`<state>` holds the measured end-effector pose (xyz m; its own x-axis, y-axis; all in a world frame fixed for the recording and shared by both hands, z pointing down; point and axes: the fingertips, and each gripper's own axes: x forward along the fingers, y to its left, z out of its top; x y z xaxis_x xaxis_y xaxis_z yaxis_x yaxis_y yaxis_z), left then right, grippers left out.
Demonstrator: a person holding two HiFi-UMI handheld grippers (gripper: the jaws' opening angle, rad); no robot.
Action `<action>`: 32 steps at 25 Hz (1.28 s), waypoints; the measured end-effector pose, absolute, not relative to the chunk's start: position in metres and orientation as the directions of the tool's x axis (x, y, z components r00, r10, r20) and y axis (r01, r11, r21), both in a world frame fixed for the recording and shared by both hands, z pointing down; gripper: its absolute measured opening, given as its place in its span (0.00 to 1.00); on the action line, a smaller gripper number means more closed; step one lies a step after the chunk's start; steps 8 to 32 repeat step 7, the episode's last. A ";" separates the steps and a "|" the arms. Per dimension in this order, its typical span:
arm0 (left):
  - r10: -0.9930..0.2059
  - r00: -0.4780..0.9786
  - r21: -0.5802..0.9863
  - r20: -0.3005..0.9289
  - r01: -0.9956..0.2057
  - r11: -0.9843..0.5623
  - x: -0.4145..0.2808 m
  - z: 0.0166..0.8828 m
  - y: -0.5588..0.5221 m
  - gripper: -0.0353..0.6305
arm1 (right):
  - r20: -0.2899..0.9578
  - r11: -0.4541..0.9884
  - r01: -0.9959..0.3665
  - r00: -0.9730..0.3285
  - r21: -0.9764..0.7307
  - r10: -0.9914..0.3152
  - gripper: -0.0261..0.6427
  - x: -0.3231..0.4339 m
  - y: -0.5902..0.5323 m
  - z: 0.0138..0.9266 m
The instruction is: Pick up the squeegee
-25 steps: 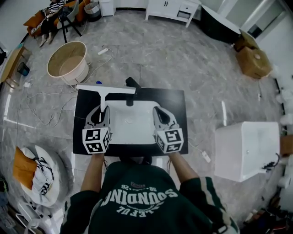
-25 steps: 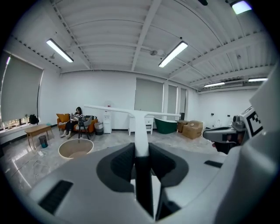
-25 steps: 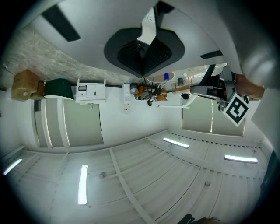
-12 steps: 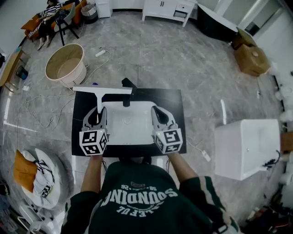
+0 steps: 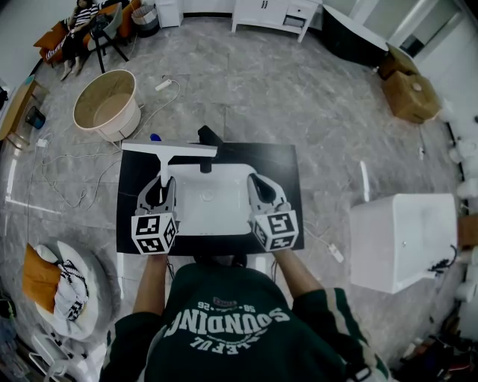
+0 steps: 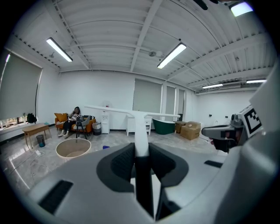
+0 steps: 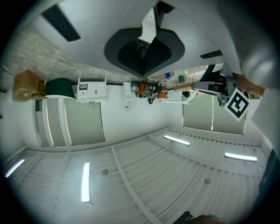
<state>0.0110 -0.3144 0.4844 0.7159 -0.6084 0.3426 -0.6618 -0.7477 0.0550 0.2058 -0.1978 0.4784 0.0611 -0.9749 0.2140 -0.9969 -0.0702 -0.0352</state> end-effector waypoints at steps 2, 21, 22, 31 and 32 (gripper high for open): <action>-0.608 0.716 0.057 0.343 -0.662 -0.747 0.011 0.484 -0.316 0.19 | 0.216 -0.071 -0.997 0.062 -0.035 -0.974 0.04 0.205 -0.199 0.478; -0.606 0.718 0.059 0.343 -0.660 -0.749 0.012 0.483 -0.318 0.19 | 0.216 -0.089 -0.995 0.078 -0.042 -0.973 0.04 0.209 -0.201 0.482; -0.606 0.718 0.059 0.343 -0.660 -0.749 0.012 0.483 -0.318 0.19 | 0.216 -0.089 -0.995 0.078 -0.042 -0.973 0.04 0.209 -0.201 0.482; -0.606 0.718 0.059 0.343 -0.660 -0.749 0.012 0.483 -0.318 0.19 | 0.216 -0.089 -0.995 0.078 -0.042 -0.973 0.04 0.209 -0.201 0.482; -0.606 0.718 0.059 0.343 -0.660 -0.749 0.012 0.483 -0.318 0.19 | 0.216 -0.089 -0.995 0.078 -0.042 -0.973 0.04 0.209 -0.201 0.482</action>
